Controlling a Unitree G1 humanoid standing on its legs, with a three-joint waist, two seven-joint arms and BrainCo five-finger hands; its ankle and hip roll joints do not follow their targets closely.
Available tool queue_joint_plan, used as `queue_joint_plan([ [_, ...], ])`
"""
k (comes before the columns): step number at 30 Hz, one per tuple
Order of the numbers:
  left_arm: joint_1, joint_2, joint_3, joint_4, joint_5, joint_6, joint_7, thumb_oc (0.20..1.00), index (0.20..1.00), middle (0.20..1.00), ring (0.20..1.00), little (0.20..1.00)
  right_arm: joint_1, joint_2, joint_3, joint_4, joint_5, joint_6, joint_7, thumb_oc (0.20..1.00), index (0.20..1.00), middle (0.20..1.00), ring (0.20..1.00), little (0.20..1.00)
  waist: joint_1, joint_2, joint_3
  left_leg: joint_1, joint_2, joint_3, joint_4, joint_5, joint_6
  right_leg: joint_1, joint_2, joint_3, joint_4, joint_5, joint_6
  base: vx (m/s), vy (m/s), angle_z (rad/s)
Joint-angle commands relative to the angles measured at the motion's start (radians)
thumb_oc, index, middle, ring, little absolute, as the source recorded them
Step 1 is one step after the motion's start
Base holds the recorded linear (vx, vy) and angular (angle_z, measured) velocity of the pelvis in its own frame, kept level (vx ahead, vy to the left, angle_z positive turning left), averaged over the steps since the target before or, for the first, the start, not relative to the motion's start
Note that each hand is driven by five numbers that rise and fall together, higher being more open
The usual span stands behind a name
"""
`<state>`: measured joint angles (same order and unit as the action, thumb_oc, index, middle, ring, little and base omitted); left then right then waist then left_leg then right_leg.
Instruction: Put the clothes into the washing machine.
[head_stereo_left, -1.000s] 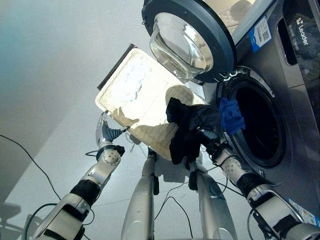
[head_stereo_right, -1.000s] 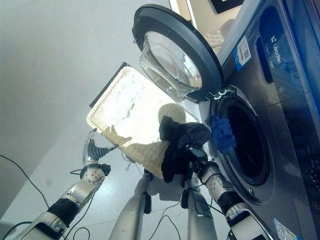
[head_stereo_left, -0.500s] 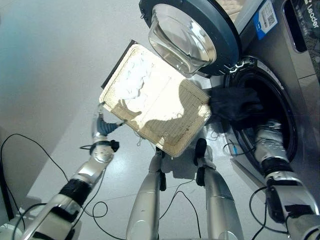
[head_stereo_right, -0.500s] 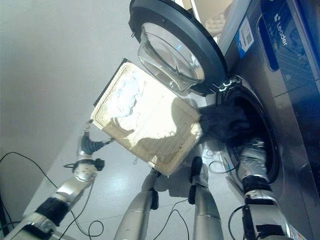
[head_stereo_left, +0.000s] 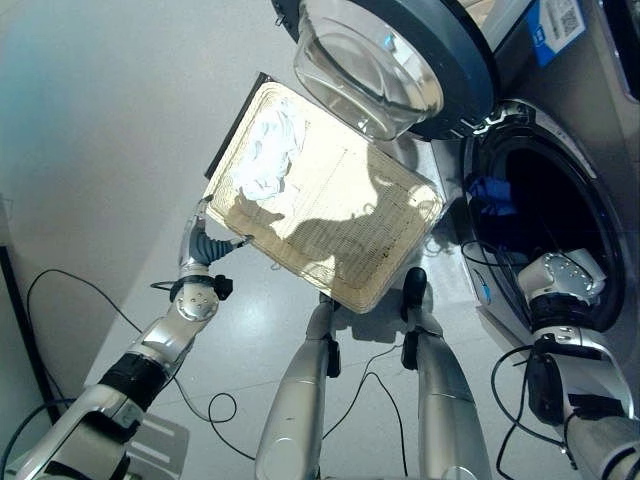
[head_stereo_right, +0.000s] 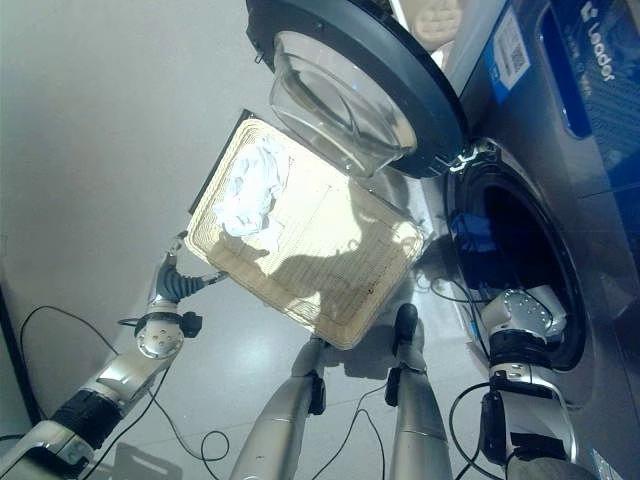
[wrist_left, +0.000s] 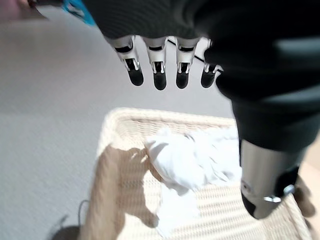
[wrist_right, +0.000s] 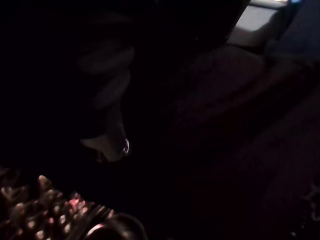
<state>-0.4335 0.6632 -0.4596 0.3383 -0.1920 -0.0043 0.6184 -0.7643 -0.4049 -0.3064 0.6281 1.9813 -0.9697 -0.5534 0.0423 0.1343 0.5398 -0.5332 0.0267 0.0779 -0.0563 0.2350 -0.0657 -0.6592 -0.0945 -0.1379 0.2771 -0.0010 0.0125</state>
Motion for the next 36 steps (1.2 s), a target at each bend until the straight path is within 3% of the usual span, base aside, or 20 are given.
queue_joint_plan([
  [1, -0.040, -0.017, 0.010, 0.026, -0.033, 0.008, 0.027, 1.000, 1.000, 1.000, 1.000, 1.000, 0.085, -0.191, -0.052, -0.049, -0.009, 0.202, 0.060, 1.000, 1.000, 1.000, 1.000, 1.000, -0.042, -0.003, -0.020, -0.031, -0.094, -0.004, 0.116, -0.116, 0.014, 0.040, 0.027, -0.046, -0.094, 0.092, 0.076, -0.01, -0.040, 0.02],
  [2, -0.044, -0.018, 0.009, 0.025, -0.031, 0.011, 0.029, 1.000, 1.000, 1.000, 1.000, 1.000, 0.077, -0.187, -0.042, -0.037, -0.009, 0.256, 0.074, 1.000, 1.000, 1.000, 1.000, 1.000, -0.040, -0.001, -0.020, -0.040, -0.095, -0.005, 0.117, -0.109, 0.015, 0.033, 0.026, -0.048, -0.095, 0.099, 0.074, 0.01, -0.048, 0.05],
  [3, -0.060, -0.018, -0.005, 0.028, -0.034, 0.025, 0.037, 1.000, 1.000, 1.000, 1.000, 1.000, 0.057, -0.181, 0.073, 0.069, -0.009, 0.617, 0.213, 1.000, 1.000, 1.000, 1.000, 1.000, -0.032, 0.003, -0.020, -0.042, -0.100, -0.012, 0.116, -0.111, 0.017, 0.034, 0.025, -0.054, -0.091, 0.091, 0.074, -0.03, -0.043, 0.03],
  [4, -0.071, -0.008, -0.001, 0.024, -0.036, 0.030, 0.030, 1.000, 1.000, 1.000, 1.000, 1.000, 0.044, -0.195, 0.136, 0.100, -0.009, 0.702, 0.247, 1.000, 1.000, 1.000, 1.000, 1.000, -0.027, 0.003, -0.020, -0.058, -0.099, -0.010, 0.116, -0.099, 0.018, 0.022, 0.026, -0.056, -0.092, 0.100, 0.070, 0.00, -0.046, 0.03],
  [9, -0.074, -0.002, 0.003, 0.040, -0.035, 0.018, 0.026, 1.000, 1.000, 1.000, 1.000, 1.000, 0.045, -0.204, 0.196, 0.145, -0.068, 0.778, 0.280, 1.000, 1.000, 1.000, 1.000, 1.000, -0.024, 0.004, -0.020, -0.062, -0.096, -0.011, 0.113, -0.098, 0.015, 0.017, 0.026, -0.055, -0.081, 0.089, 0.069, -0.01, -0.009, -0.05],
  [10, -0.098, -0.003, 0.005, 0.090, -0.042, -0.019, 0.042, 1.000, 1.000, 1.000, 1.000, 1.000, 0.038, -0.217, 0.214, 0.315, -0.148, 0.800, 0.427, 1.000, 1.000, 1.000, 1.000, 1.000, -0.015, 0.010, -0.020, -0.078, -0.094, -0.015, 0.097, -0.082, 0.017, 0.000, 0.031, -0.059, -0.072, 0.085, 0.064, -0.04, 0.013, -0.04],
  [12, -0.102, -0.014, 0.008, 0.094, -0.043, -0.033, 0.051, 1.000, 1.000, 1.000, 1.000, 1.000, 0.012, -0.216, 0.206, 0.363, -0.202, 0.729, 0.467, 1.000, 1.000, 1.000, 1.000, 1.000, -0.007, 0.016, -0.020, -0.078, -0.096, -0.017, 0.091, -0.081, 0.017, -0.004, 0.034, -0.060, -0.071, 0.084, 0.064, -0.02, 0.010, 0.00],
  [13, -0.103, -0.016, 0.009, 0.094, -0.042, -0.033, 0.051, 1.000, 1.000, 1.000, 1.000, 1.000, 0.010, -0.215, 0.206, 0.364, -0.205, 0.723, 0.468, 1.000, 1.000, 1.000, 1.000, 1.000, -0.006, 0.016, -0.020, -0.079, -0.096, -0.017, 0.090, -0.081, 0.017, -0.004, 0.034, -0.060, -0.072, 0.085, 0.064, 0.00, 0.000, 0.00],
  [14, -0.101, -0.030, 0.017, 0.085, -0.033, -0.037, 0.065, 1.000, 1.000, 1.000, 1.000, 1.000, -0.007, -0.206, 0.209, 0.359, -0.280, 0.628, 0.440, 1.000, 1.000, 1.000, 1.000, 1.000, -0.002, 0.017, -0.020, -0.078, -0.097, -0.017, 0.082, -0.080, 0.018, -0.006, 0.035, -0.062, -0.076, 0.087, 0.067, -0.02, 0.038, -0.08],
  [15, -0.101, -0.035, 0.020, 0.079, -0.032, -0.036, 0.071, 1.000, 1.000, 1.000, 1.000, 1.000, -0.010, -0.200, 0.211, 0.347, -0.319, 0.592, 0.419, 1.000, 1.000, 1.000, 1.000, 1.000, -0.002, 0.016, -0.020, -0.081, -0.096, -0.016, 0.079, -0.078, 0.017, -0.008, 0.035, -0.062, -0.080, 0.090, 0.068, -0.02, 0.037, -0.07],
  [16, -0.101, -0.035, 0.020, 0.079, -0.032, -0.036, 0.071, 1.000, 1.000, 1.000, 1.000, 1.000, -0.010, -0.200, 0.211, 0.347, -0.319, 0.592, 0.419, 1.000, 1.000, 1.000, 1.000, 1.000, -0.002, 0.016, -0.020, -0.081, -0.096, -0.016, 0.079, -0.078, 0.017, -0.008, 0.035, -0.062, -0.080, 0.090, 0.068, -0.02, 0.060, -0.04],
  [17, -0.091, -0.049, 0.030, 0.067, -0.023, -0.041, 0.103, 1.000, 1.000, 1.000, 1.000, 1.000, -0.002, -0.179, 0.217, 0.308, -0.403, 0.537, 0.380, 1.000, 1.000, 1.000, 1.000, 1.000, -0.004, 0.014, -0.020, -0.083, -0.095, -0.013, 0.074, -0.076, 0.017, -0.011, 0.037, -0.061, -0.086, 0.095, 0.069, -0.02, 0.064, -0.01],
  [19, -0.073, -0.066, 0.051, 0.060, 0.001, -0.043, 0.141, 1.000, 1.000, 1.000, 1.000, 1.000, 0.040, -0.137, 0.233, 0.237, -0.512, 0.506, 0.332, 1.000, 1.000, 1.000, 1.000, 1.000, -0.012, 0.006, -0.020, -0.084, -0.091, -0.006, 0.069, -0.074, 0.016, -0.015, 0.041, -0.055, -0.091, 0.102, 0.071, -0.02, 0.076, -0.01],
  [25, -0.025, -0.112, 0.082, 0.061, 0.059, -0.059, 0.192, 1.000, 1.000, 1.000, 1.000, 1.000, 0.155, -0.046, 0.281, 0.118, -0.616, 0.468, 0.285, 1.000, 1.000, 1.000, 1.000, 1.000, -0.031, -0.009, -0.020, -0.083, -0.081, 0.007, 0.056, -0.068, 0.015, -0.021, 0.047, -0.043, -0.105, 0.112, 0.072, -0.01, 0.059, -0.01],
  [26, 0.017, -0.147, 0.095, 0.070, 0.091, -0.081, 0.226, 1.000, 1.000, 1.000, 1.000, 1.000, 0.260, 0.034, 0.316, 0.050, -0.597, 0.455, 0.317, 1.000, 1.000, 1.000, 1.000, 1.000, -0.048, -0.020, -0.020, -0.072, -0.073, 0.019, 0.039, -0.068, 0.013, -0.015, 0.053, -0.026, -0.116, 0.112, 0.072, -0.01, 0.121, 0.03],
  [32, 0.052, -0.187, 0.105, 0.080, 0.114, -0.109, 0.277, 1.000, 1.000, 1.000, 1.000, 1.000, 0.343, 0.116, 0.382, 0.007, -0.606, 0.474, 0.383, 1.000, 1.000, 1.000, 1.000, 1.000, -0.063, -0.023, -0.020, -0.075, -0.064, 0.031, 0.021, -0.055, 0.011, -0.021, 0.060, -0.008, -0.133, 0.124, 0.070, -0.02, 0.092, -0.12],
  [36, 0.068, -0.223, 0.105, 0.094, 0.127, -0.130, 0.325, 1.000, 1.000, 1.000, 1.000, 1.000, 0.385, 0.177, 0.471, 0.010, -0.614, 0.537, 0.497, 1.000, 1.000, 1.000, 1.000, 1.000, -0.069, -0.023, -0.020, -0.056, -0.058, 0.038, 0.000, -0.050, 0.006, -0.006, 0.059, 0.002, -0.149, 0.123, 0.071, -0.01, 0.095, -0.13],
])
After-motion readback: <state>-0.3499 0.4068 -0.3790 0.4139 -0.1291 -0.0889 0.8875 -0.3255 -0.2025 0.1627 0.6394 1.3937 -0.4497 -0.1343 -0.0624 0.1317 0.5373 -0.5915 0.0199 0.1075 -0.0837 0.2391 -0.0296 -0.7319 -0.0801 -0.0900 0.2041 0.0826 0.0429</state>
